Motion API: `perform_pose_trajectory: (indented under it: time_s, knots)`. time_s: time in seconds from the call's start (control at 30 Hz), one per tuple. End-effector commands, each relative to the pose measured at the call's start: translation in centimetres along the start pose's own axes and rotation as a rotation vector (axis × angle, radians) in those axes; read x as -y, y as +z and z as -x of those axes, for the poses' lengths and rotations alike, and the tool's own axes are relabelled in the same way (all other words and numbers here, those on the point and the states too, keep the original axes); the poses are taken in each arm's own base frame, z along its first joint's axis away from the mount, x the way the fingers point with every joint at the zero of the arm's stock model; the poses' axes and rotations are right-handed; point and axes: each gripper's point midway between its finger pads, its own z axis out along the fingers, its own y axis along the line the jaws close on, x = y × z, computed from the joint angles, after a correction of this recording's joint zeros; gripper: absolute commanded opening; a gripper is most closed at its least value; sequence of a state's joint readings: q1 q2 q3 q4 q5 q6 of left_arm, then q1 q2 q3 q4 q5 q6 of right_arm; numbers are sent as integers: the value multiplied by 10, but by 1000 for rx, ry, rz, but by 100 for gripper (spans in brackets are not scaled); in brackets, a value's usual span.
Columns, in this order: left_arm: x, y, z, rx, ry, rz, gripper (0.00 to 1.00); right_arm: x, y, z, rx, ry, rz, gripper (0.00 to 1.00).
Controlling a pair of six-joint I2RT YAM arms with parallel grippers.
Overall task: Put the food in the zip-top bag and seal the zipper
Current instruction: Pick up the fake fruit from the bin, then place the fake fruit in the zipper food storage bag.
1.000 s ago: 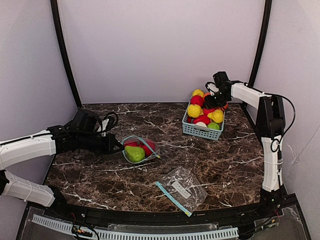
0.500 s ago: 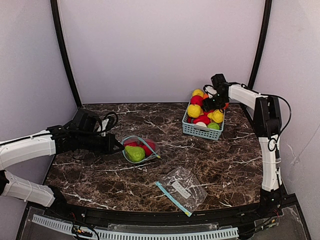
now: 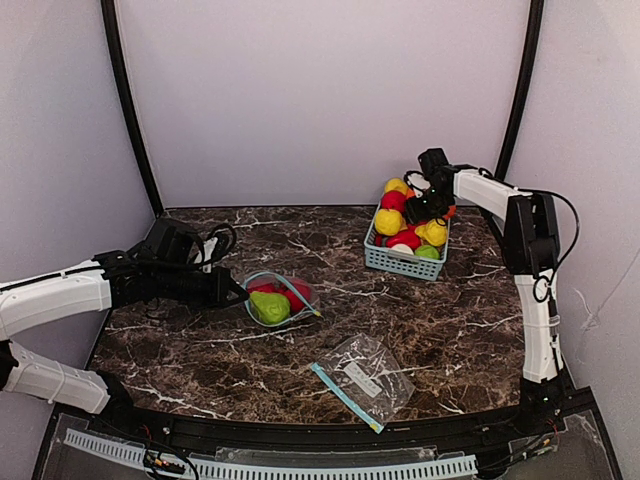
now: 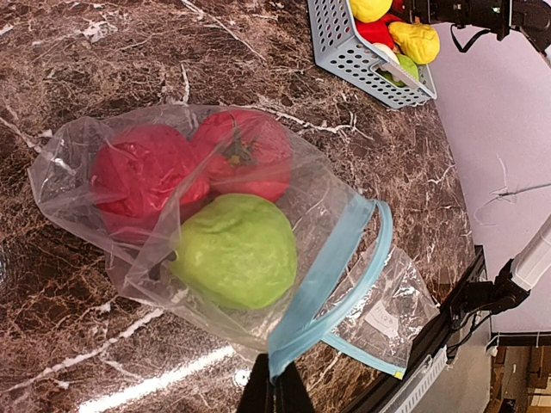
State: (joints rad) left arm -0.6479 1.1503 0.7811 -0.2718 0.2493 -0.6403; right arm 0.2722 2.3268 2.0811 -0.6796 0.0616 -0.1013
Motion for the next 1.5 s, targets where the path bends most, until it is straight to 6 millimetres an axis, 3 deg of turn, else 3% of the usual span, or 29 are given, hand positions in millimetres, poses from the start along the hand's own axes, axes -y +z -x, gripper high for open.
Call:
perform_pose_trajectory:
  time_s: [0.0, 0.33, 0.53, 0.67, 0.83, 0.97, 1.1, 1.3, 1.47]
  knots:
    - [-3, -6, -1, 2, -4, 11, 1, -5, -7, 8, 22, -7, -2, 55]
    - [-3, -9, -2, 9, -3, 11, 1, 1, -84, 50, 191, 23, -2, 54]
    - [-2, -10, -2, 13, -5, 5, 1, 3, -116, 57, 230, 34, -5, 53]
    - [0, -12, -1, 19, -6, -5, 1, -14, -152, 59, 273, 45, 62, 53]
    - [2, -11, 0, 24, -11, -16, 1, -76, -213, 50, 364, 11, 230, 54]
    - [2, -8, -1, 18, -11, -22, 1, -141, -249, 28, 395, -20, 423, 54]
    - [1, -7, -1, 17, -11, -21, 1, -220, -281, -1, 415, -89, 651, 54]
    - [2, -7, 1, 23, -8, -26, 1, -326, -309, -49, 393, -174, 923, 55]
    - [1, -7, -1, 23, -11, -28, 1, -389, -304, -70, 355, -224, 1008, 54]
